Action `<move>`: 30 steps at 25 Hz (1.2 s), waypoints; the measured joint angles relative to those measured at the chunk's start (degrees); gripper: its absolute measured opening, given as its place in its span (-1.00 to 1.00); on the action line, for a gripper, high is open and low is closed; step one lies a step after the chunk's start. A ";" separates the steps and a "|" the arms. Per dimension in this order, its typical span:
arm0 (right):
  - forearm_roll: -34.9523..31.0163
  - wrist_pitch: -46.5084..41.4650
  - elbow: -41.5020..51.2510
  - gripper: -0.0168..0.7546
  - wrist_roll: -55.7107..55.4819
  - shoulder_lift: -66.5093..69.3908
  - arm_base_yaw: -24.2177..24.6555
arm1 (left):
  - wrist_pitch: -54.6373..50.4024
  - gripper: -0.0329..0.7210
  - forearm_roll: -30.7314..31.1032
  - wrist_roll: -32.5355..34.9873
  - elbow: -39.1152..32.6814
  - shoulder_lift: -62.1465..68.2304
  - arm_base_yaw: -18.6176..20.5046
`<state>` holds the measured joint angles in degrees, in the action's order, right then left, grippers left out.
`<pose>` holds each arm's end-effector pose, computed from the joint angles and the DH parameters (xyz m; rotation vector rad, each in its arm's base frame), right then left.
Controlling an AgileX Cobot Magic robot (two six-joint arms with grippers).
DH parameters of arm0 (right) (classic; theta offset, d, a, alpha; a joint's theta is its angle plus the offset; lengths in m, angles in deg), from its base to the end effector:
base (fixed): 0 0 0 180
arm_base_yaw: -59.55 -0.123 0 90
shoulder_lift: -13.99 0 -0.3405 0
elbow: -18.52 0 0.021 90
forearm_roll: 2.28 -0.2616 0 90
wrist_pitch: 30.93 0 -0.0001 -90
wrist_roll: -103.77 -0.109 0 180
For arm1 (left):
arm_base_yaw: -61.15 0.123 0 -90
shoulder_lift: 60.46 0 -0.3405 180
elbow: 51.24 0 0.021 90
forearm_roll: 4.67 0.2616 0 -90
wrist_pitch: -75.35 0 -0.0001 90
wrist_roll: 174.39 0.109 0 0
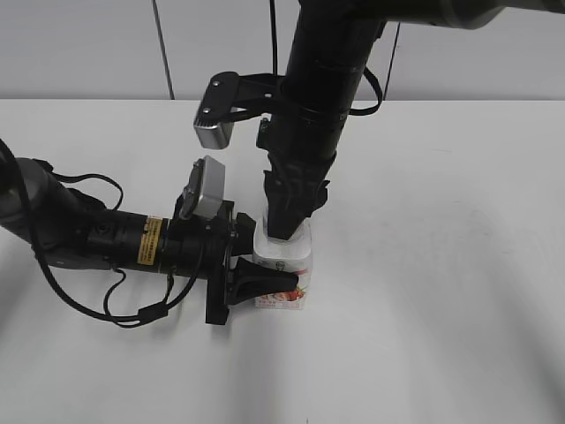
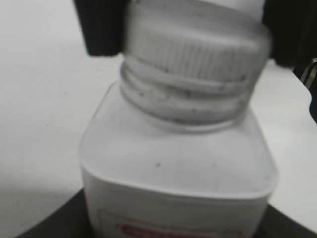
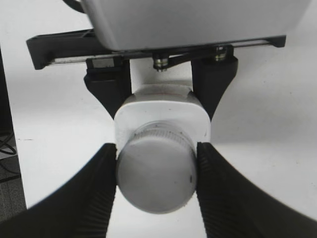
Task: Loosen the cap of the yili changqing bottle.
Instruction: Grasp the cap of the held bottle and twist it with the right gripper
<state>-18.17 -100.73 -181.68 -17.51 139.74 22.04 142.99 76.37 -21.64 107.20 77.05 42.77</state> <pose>0.3529 0.3062 0.2446 -2.1396 2.0908 0.3682 0.3422 -0.2186 0.0829 1.4049 1.4966 -1.1268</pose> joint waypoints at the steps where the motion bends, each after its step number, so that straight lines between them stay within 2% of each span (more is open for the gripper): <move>1: 0.00 0.00 0.00 0.05 0.00 0.00 0.00 | 0.00 0.06 0.00 0.00 0.00 0.00 0.00; 16: 0.10 -0.02 0.00 0.12 0.06 0.00 0.00 | 0.00 0.06 -0.06 -0.12 0.00 0.00 0.00; 24: 0.46 -0.02 0.06 0.38 -1.16 0.00 0.00 | 0.00 0.06 -0.06 -0.12 0.00 0.00 0.00; 30: 0.46 -0.02 0.06 0.43 -2.92 -0.12 0.00 | 0.00 0.06 -0.06 -0.12 0.00 0.00 0.00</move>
<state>-17.71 -100.75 -181.62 -20.44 139.62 22.04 142.99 76.31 -21.77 107.20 77.05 42.77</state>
